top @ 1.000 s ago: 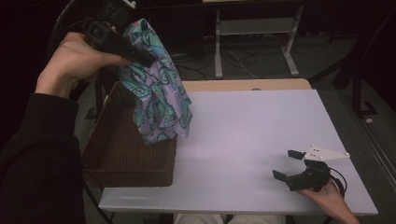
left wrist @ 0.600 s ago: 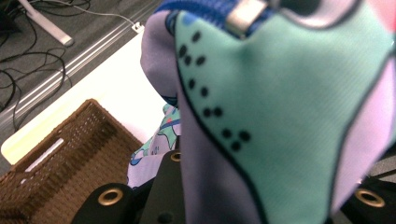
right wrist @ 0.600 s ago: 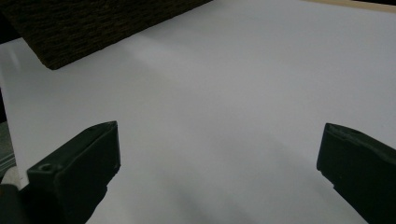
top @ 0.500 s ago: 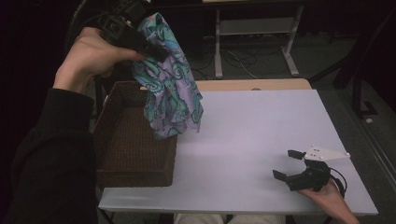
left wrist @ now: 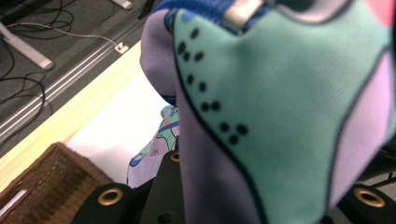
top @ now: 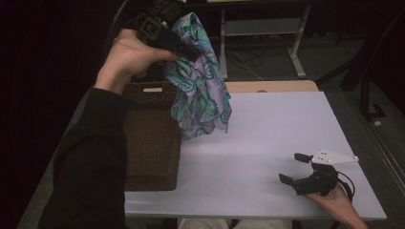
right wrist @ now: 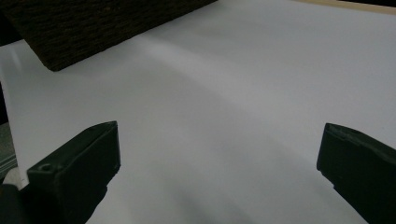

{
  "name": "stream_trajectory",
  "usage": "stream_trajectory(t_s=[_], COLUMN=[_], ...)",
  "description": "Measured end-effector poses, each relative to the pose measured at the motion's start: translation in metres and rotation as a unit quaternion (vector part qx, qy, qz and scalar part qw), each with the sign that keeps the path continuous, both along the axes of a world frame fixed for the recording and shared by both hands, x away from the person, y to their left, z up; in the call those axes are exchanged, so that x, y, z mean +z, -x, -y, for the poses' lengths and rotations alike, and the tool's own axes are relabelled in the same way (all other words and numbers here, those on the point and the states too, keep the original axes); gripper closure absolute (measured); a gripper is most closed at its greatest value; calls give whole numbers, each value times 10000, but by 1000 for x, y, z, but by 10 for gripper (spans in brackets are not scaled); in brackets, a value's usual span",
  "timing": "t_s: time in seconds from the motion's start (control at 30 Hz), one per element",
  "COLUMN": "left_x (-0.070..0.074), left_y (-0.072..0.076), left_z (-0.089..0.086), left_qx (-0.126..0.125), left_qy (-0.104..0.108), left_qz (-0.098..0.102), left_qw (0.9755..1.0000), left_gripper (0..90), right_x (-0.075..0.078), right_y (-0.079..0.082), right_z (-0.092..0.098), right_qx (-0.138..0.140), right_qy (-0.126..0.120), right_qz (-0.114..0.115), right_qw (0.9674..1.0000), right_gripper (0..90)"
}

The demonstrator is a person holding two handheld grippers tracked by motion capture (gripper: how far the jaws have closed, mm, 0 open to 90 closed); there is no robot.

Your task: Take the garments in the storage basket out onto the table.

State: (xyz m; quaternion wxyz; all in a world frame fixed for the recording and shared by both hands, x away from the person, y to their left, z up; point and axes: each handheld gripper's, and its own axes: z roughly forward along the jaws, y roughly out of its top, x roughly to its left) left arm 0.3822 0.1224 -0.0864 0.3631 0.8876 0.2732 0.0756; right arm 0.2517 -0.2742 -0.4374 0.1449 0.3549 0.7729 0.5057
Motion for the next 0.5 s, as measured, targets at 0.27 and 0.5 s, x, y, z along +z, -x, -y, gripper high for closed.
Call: stream_trajectory(t_s=[0.27, 0.5], left_x=[-10, -16], left_y=[-6, -7], left_z=[21, 35], left_qx=[-104, -137], left_qy=[10, 11], left_qz=[1, 69], left_qw=[9999, 9999], left_gripper=[807, 806], right_x=[1, 1], right_y=[1, 1], right_z=[1, 1], right_qx=[-7, -4], right_qy=[-29, -27], right_qz=[-6, -12], right_qw=[10000, 10000], right_gripper=[0, 0])
